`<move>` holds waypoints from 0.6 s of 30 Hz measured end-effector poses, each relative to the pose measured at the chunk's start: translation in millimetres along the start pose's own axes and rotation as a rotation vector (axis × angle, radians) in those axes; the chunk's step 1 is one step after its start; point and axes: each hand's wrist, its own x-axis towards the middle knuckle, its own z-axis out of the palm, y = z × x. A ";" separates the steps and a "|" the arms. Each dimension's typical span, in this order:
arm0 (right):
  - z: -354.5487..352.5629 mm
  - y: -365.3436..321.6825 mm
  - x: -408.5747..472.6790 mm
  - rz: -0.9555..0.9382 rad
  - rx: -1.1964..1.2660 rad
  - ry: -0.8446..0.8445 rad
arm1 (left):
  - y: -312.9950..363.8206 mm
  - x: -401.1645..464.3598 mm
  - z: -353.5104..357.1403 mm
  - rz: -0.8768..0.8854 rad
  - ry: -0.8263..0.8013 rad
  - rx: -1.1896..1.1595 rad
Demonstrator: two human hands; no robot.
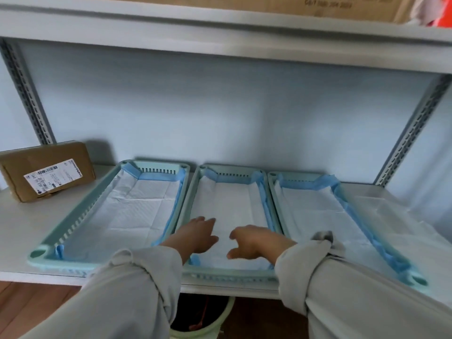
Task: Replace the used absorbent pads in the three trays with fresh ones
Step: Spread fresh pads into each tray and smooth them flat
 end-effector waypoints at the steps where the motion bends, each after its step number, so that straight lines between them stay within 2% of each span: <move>1: 2.1 12.0 -3.0 0.041 0.008 0.044 | 11.4 1.0 3.3 0.035 -0.041 0.002; 4: 18.0 52.7 -15.0 0.251 0.068 0.120 | 43.9 2.6 20.7 0.136 -0.217 -0.059; 7: 25.9 85.4 -30.7 0.373 0.161 -0.049 | 64.8 0.4 39.0 0.210 -0.335 -0.032; 10: 35.0 101.7 -42.4 0.357 0.201 -0.238 | 75.5 0.8 52.2 0.229 -0.347 0.048; 14: 50.4 108.8 -42.2 0.349 0.114 -0.166 | 84.7 -0.8 55.1 0.276 -0.319 0.121; 18: 45.1 114.6 -39.7 0.318 0.124 -0.200 | 88.1 -2.3 52.8 0.294 -0.314 0.147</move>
